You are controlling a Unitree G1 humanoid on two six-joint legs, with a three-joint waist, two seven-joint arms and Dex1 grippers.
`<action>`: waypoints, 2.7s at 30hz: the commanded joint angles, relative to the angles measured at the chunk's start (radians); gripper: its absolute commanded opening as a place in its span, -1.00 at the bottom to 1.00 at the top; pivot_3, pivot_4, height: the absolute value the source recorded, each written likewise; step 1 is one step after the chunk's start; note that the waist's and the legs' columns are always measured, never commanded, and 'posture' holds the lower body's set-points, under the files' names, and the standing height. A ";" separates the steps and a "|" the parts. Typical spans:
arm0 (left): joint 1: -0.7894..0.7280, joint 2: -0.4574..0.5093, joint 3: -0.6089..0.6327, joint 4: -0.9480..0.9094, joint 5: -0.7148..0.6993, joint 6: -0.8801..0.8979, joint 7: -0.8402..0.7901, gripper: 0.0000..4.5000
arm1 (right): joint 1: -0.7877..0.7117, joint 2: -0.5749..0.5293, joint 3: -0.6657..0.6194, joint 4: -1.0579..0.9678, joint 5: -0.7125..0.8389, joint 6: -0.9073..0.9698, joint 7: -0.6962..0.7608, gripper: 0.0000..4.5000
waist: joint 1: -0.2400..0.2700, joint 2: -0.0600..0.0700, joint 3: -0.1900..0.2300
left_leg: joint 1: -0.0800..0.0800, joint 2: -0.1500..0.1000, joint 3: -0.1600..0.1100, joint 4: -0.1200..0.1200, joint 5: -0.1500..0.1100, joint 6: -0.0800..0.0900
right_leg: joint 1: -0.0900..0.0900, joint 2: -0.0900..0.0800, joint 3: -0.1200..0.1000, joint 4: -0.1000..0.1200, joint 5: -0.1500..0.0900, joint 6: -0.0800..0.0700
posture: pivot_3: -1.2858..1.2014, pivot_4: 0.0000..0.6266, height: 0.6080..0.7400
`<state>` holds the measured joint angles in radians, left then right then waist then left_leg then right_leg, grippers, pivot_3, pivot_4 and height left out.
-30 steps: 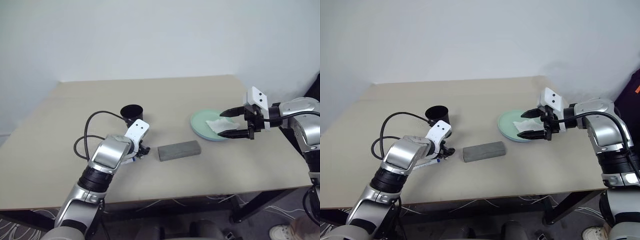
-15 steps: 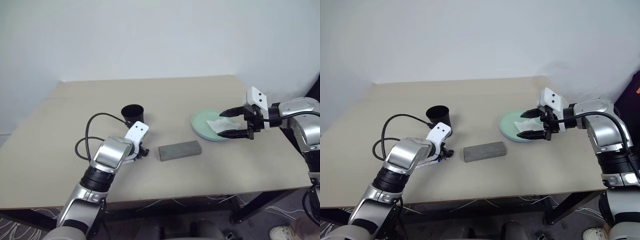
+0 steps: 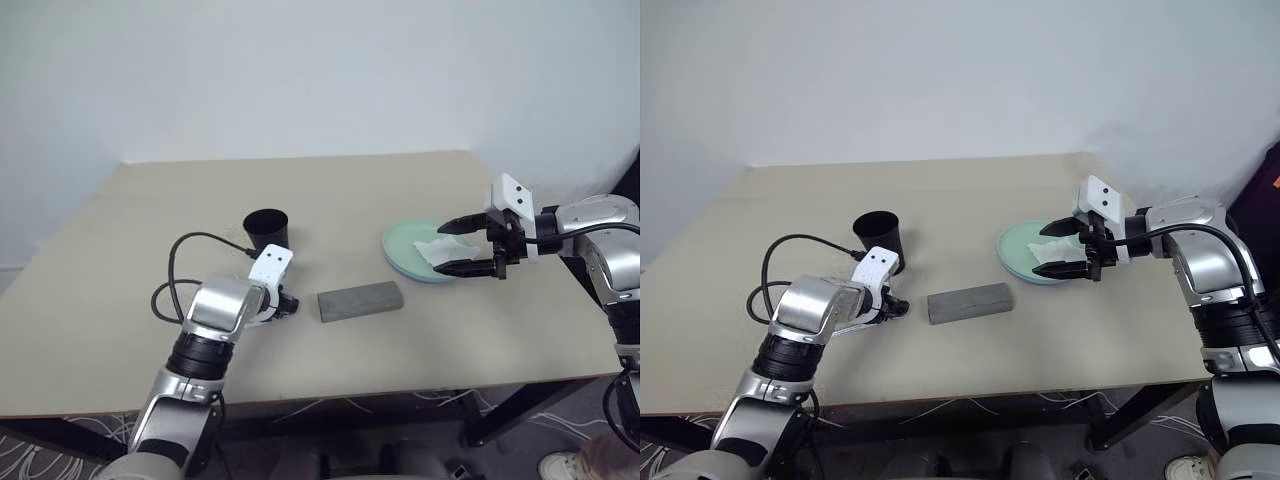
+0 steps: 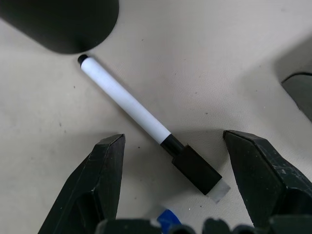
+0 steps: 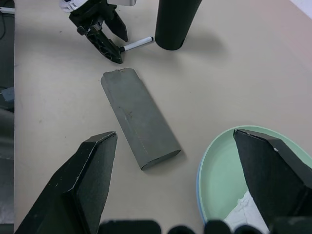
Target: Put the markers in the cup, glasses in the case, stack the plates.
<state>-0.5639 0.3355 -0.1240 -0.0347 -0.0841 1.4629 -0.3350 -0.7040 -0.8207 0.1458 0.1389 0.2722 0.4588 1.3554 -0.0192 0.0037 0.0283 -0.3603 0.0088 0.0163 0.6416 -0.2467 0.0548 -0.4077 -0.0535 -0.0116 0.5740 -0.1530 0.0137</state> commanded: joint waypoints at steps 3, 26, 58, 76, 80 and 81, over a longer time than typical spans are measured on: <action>-0.022 -0.037 0.071 0.030 -0.019 0.026 0.033 0.28 | -0.028 -0.003 -0.016 -0.030 0.008 -0.003 0.002 0.84 | 0.000 0.000 0.000 | 0.000 0.000 0.000 0.000 0.000 0.000 | 0.000 0.000 0.000 0.000 0.000 0.000 | 0.03 -1.00 0.87; -0.051 0.024 0.038 -0.004 -0.098 0.077 -0.002 -0.99 | -0.030 0.001 -0.013 -0.027 0.007 -0.008 0.004 0.84 | -0.001 0.001 -0.001 | 0.000 -0.001 0.000 0.000 -0.001 -0.002 | 0.000 0.000 0.001 0.000 0.000 0.000 | 0.03 -1.00 0.87; -0.165 0.532 -0.107 -0.049 -0.018 -1.030 -0.531 -0.99 | -0.035 -0.004 -0.019 -0.022 0.006 0.000 0.009 0.84 | 0.000 0.001 0.000 | 0.000 0.000 0.001 -0.001 -0.001 -0.002 | -0.002 0.000 0.001 -0.002 0.000 0.000 | 0.03 -1.00 0.87; -0.603 0.625 -0.432 0.839 0.800 -2.177 -0.271 -0.99 | -0.015 0.003 -0.028 -0.043 0.016 0.006 -0.011 0.84 | 0.024 0.001 0.000 | -0.002 0.001 0.008 -0.003 -0.002 -0.003 | -0.005 -0.001 0.001 -0.001 0.000 0.000 | 0.03 -1.00 0.87; -0.679 0.607 -0.496 0.942 0.930 -2.266 -0.171 -0.99 | -0.010 0.002 -0.031 -0.051 0.020 0.013 -0.016 0.84 | 0.030 0.001 0.000 | -0.003 0.002 0.008 -0.002 -0.002 -0.003 | -0.006 -0.001 0.001 -0.001 0.000 0.000 | 0.03 -1.00 0.87; -0.695 0.603 -0.512 0.962 0.960 -2.285 -0.147 -0.99 | -0.009 0.002 -0.032 -0.053 0.021 0.015 -0.017 0.84 | 0.030 0.001 0.000 | -0.003 0.002 0.008 -0.002 -0.002 -0.003 | -0.005 -0.001 0.001 -0.001 0.000 0.000 | 0.03 -1.00 0.87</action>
<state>-1.2116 0.9428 -0.6219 0.9077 0.8256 -0.7891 -0.5300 -0.6993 -0.8104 0.1454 0.1218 0.2752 0.4734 1.3445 0.0109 0.0046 0.0281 -0.3630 0.0106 0.0246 0.6397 -0.2485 0.0520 -0.4130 -0.0550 -0.0109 0.5732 -0.1531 0.0137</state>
